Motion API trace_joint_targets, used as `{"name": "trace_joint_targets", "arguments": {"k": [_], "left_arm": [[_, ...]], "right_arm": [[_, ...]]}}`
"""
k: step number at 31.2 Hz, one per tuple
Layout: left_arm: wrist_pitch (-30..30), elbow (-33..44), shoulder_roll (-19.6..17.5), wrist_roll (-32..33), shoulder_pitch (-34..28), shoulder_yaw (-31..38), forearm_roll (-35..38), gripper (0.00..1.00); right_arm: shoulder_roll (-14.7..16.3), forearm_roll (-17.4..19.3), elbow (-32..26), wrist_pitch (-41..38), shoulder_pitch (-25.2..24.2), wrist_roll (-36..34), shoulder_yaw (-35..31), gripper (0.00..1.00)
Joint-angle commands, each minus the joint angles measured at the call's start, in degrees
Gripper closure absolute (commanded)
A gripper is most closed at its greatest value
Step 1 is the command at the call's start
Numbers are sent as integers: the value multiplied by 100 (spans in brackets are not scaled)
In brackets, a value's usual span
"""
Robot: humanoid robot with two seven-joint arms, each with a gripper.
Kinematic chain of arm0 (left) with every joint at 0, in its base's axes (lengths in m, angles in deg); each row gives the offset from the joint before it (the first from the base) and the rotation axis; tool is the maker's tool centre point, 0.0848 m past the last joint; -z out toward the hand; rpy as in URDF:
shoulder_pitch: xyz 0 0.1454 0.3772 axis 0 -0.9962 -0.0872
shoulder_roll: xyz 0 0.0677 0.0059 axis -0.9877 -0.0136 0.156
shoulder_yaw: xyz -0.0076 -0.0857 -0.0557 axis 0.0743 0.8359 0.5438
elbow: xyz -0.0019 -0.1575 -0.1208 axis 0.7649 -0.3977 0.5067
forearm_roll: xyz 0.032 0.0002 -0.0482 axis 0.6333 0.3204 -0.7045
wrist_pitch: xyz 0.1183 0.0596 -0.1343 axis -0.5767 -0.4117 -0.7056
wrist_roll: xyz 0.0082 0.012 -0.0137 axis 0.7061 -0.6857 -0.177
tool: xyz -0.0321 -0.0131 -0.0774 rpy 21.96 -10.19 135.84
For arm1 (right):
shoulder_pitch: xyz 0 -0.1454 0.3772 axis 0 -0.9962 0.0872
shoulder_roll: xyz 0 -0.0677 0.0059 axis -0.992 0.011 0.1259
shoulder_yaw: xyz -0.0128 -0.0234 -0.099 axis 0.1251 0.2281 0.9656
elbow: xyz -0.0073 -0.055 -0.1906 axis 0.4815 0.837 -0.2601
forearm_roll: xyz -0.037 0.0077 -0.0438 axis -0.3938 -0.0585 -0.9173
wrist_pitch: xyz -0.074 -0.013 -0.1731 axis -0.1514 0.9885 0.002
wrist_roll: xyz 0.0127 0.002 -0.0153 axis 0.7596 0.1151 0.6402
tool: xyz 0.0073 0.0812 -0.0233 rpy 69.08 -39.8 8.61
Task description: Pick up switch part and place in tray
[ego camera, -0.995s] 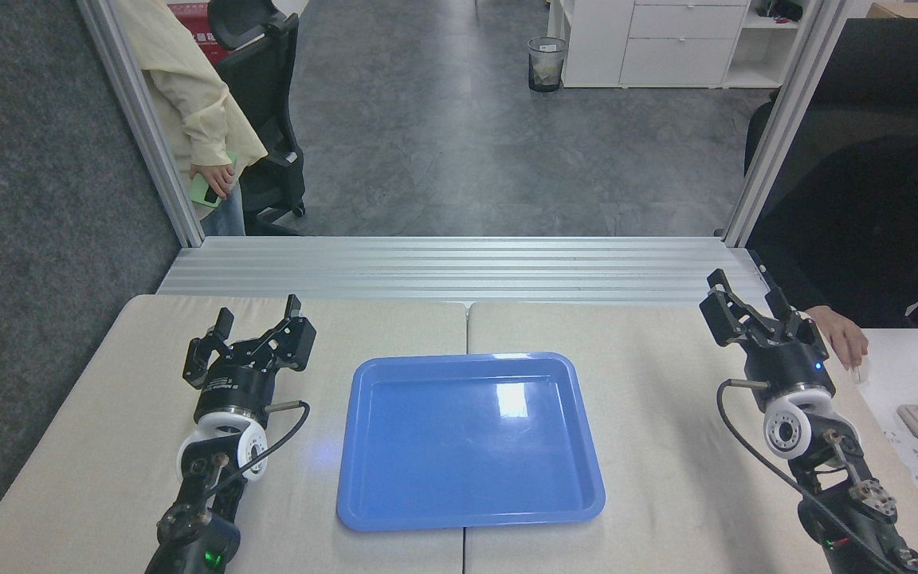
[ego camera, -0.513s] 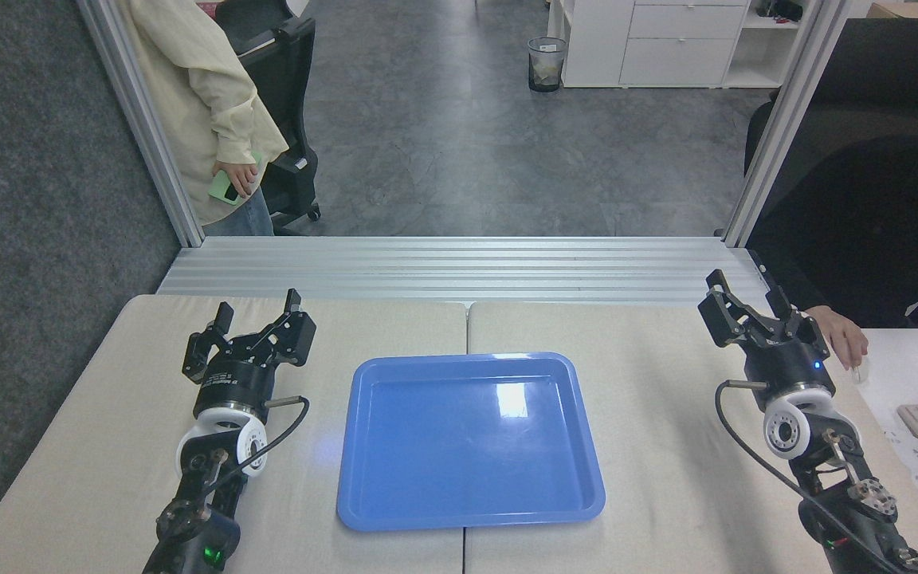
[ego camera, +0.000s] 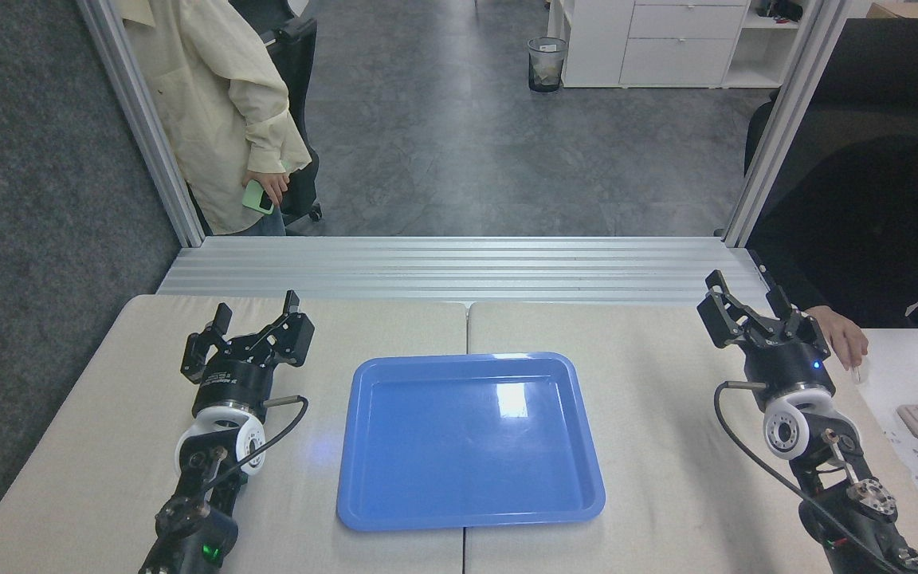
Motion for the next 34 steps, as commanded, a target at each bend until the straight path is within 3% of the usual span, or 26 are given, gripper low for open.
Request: {"name": "trace_joint_targets", "arguments": {"k": [1,6,19,34], "left_arm": [[4,-294,-209,-20,151,-159,27,0],[12,-303,-499,-73,265,-159,45,0],[12,-303,-535,-29,186,-168,63,0],[12,-303,-535,15,186,-185,54,0]], "right_arm": [[3,-20,5,14,8,25,4,0],[3,-29,5,32,8,43,4,0],[-32,-556,5,50,96,254,109,0],[-68,-803,5,59,131,368,109,0]]}}
